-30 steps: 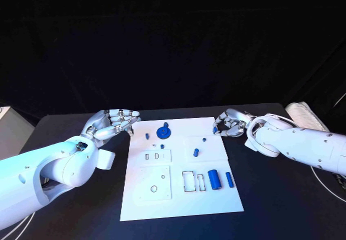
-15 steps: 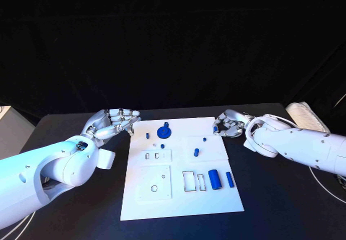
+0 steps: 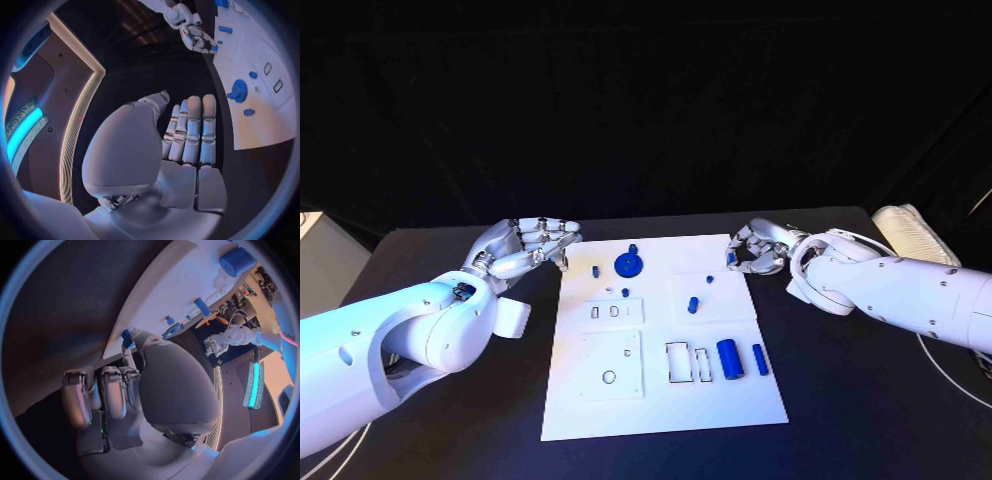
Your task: Assemble the parts on the task board
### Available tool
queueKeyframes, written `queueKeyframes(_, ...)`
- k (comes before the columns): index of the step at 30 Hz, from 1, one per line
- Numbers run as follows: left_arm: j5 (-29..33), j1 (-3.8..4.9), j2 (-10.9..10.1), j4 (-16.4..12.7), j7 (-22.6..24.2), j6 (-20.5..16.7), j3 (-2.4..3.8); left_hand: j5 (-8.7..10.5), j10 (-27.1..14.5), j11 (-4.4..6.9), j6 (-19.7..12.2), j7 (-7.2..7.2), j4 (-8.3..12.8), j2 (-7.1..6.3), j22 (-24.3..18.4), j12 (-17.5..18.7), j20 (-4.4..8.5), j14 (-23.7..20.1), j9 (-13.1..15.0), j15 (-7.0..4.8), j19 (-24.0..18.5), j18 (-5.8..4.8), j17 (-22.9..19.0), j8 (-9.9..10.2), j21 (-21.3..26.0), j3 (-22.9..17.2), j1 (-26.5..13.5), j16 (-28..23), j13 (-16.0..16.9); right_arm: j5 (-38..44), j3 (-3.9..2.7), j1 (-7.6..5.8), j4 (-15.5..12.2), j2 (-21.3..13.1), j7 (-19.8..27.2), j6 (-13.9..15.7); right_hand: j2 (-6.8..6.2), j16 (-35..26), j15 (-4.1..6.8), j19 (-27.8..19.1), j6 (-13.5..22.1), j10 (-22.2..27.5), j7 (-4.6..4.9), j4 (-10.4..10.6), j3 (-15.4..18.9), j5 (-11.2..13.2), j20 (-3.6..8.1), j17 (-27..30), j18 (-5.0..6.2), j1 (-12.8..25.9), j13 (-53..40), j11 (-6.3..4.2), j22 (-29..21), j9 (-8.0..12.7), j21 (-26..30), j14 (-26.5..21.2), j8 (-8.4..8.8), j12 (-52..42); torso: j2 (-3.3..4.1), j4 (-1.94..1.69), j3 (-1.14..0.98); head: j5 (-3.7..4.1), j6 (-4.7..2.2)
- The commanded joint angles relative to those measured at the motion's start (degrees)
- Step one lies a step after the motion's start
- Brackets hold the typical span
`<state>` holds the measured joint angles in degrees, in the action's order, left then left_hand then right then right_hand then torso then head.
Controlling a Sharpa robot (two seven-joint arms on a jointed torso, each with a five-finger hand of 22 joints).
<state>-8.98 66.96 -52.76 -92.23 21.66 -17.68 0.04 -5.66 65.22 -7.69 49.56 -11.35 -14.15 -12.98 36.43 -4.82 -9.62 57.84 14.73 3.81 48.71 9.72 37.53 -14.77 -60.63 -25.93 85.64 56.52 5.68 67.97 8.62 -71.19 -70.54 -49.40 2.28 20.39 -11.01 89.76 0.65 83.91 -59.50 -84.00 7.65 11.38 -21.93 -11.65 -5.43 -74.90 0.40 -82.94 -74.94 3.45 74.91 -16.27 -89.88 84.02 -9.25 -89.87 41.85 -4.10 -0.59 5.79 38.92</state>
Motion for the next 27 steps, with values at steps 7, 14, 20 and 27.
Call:
queueKeyframes(7, -0.18, 0.02, 0.03, -0.06, 0.32, 0.88, 0.04, 0.22, -0.32, 0.00, -0.38, 0.00, 0.04, -0.17, 0.05, 0.10, 0.02, -0.57, 0.06, -0.01, -0.29, 0.82, -0.05, -0.06, -0.20, -0.41, -0.24, 0.24, 0.09, 0.15, 0.01, 0.10, -1.92, -0.18, -1.30, 6.53, 1.02, 0.24, 0.71, 6.09, -1.11, -6.00, -0.35, -1.01, -2.74, 0.98, 0.63, -15.10, -0.40, 0.74, -15.06, -0.71, 15.09, -0.12, -0.12, 5.98, -0.90, -0.13, -0.04, 0.03, 0.00, -0.12, 0.06)
queueKeyframes(14, -0.19, 0.02, 0.00, 0.04, 0.27, 0.90, 0.04, 0.22, -0.33, -0.01, -0.40, -0.01, 0.08, -0.14, 0.09, 0.10, 0.01, -0.59, 0.09, 0.00, -0.36, 0.81, -0.09, -0.07, -0.28, -0.49, -0.27, 0.28, 0.10, -0.65, -0.16, -0.51, -5.19, -1.15, -3.70, 8.66, 1.32, 0.24, 0.75, 6.09, -1.29, -6.00, -0.45, -1.53, -3.73, 0.94, 0.68, -15.10, -0.40, 0.89, -15.06, -0.81, 15.09, -0.17, -0.12, 5.98, -1.15, -0.13, -0.17, 0.22, 0.11, -0.09, 0.03)
queueKeyframes(20, -0.18, 0.02, 0.11, 0.27, 0.15, 0.93, 0.03, 0.22, -0.33, -0.01, -0.40, -0.01, 0.08, -0.14, 0.09, 0.10, 0.01, -0.59, 0.09, 0.00, -0.36, 0.81, -0.09, -0.07, -0.28, -0.49, -0.27, 0.28, 0.10, -0.67, -0.25, -1.99, -9.98, -2.14, -6.55, 9.13, 1.42, 0.24, 0.77, 6.09, -1.38, -6.00, -0.51, -1.87, -4.25, 0.95, 0.71, -15.10, -0.40, 1.02, -15.06, -0.87, 15.09, -0.21, -0.12, 5.98, -1.30, -0.13, -0.52, 0.50, 0.28, -0.42, 0.21)
queueKeyframes(27, -0.26, -0.01, 0.57, 0.79, -0.31, 0.88, -0.03, 0.21, -0.23, 0.01, -0.33, -0.02, 0.11, -0.06, 0.14, 0.02, 0.00, -0.59, 0.14, -0.01, -0.42, 0.82, -0.13, -0.12, -0.37, -0.60, -0.28, 0.34, 0.14, 1.56, -0.23, -2.49, -16.97, -0.69, -12.14, 9.79, 1.39, 0.24, 0.78, 6.09, -1.49, -6.00, -0.56, -2.16, -4.57, 1.00, 0.72, -15.10, -0.40, 1.15, -15.06, -0.92, 15.09, -0.26, -0.12, 5.98, -1.45, -0.13, -1.17, 0.89, 0.57, -1.33, 0.95)
